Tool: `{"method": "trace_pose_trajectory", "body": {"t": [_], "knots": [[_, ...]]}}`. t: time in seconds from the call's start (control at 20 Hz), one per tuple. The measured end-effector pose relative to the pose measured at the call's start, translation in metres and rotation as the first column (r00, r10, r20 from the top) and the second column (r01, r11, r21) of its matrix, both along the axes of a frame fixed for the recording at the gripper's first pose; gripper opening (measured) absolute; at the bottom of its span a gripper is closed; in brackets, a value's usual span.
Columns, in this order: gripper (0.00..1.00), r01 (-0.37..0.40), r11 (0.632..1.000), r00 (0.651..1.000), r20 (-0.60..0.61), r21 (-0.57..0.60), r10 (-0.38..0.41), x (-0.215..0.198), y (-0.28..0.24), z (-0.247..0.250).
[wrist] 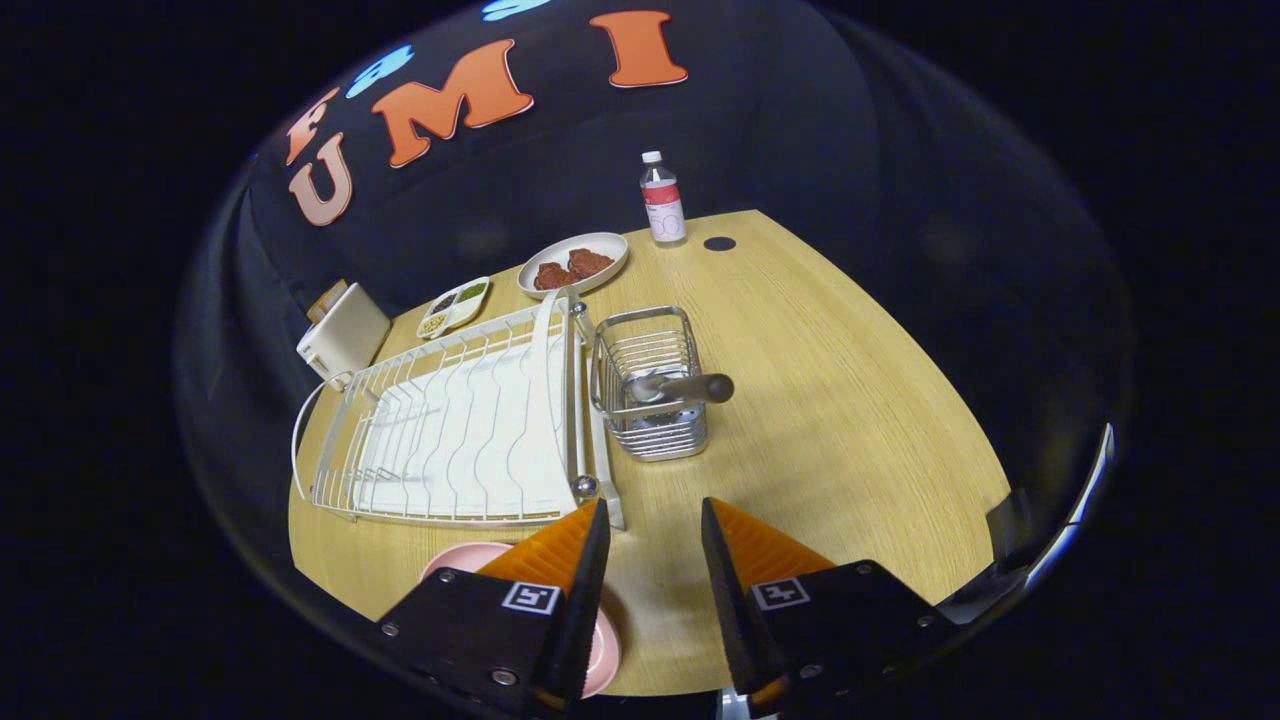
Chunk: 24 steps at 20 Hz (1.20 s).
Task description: Take the plate from the dish rack, then take the spoon from the basket and place it into the plate.
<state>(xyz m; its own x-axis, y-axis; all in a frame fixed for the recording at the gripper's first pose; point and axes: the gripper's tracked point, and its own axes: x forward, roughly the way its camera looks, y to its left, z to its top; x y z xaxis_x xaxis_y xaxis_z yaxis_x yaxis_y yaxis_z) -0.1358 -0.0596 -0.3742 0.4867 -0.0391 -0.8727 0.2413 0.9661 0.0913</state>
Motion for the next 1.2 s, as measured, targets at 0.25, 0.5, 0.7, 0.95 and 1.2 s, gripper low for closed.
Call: {"method": "trace_pose_trajectory", "body": {"t": [0.25,0.5,0.7,0.95,1.2], "knots": [[0.62,0.013,1.000,0.987,0.163,-0.004,-0.012,0.034,-0.009,0.011],[0.62,0.032,0.999,0.974,0.223,-0.011,-0.028,0.057,-0.013,0.007],[0.56,0.005,0.998,0.965,0.261,-0.064,0.012,0.068,-0.015,0.002],[0.30,-0.063,0.990,0.965,0.246,-0.130,0.093,0.071,-0.010,-0.008],[0.15,-0.037,0.995,0.963,0.261,-0.095,0.061,0.075,-0.008,-0.002]]}}
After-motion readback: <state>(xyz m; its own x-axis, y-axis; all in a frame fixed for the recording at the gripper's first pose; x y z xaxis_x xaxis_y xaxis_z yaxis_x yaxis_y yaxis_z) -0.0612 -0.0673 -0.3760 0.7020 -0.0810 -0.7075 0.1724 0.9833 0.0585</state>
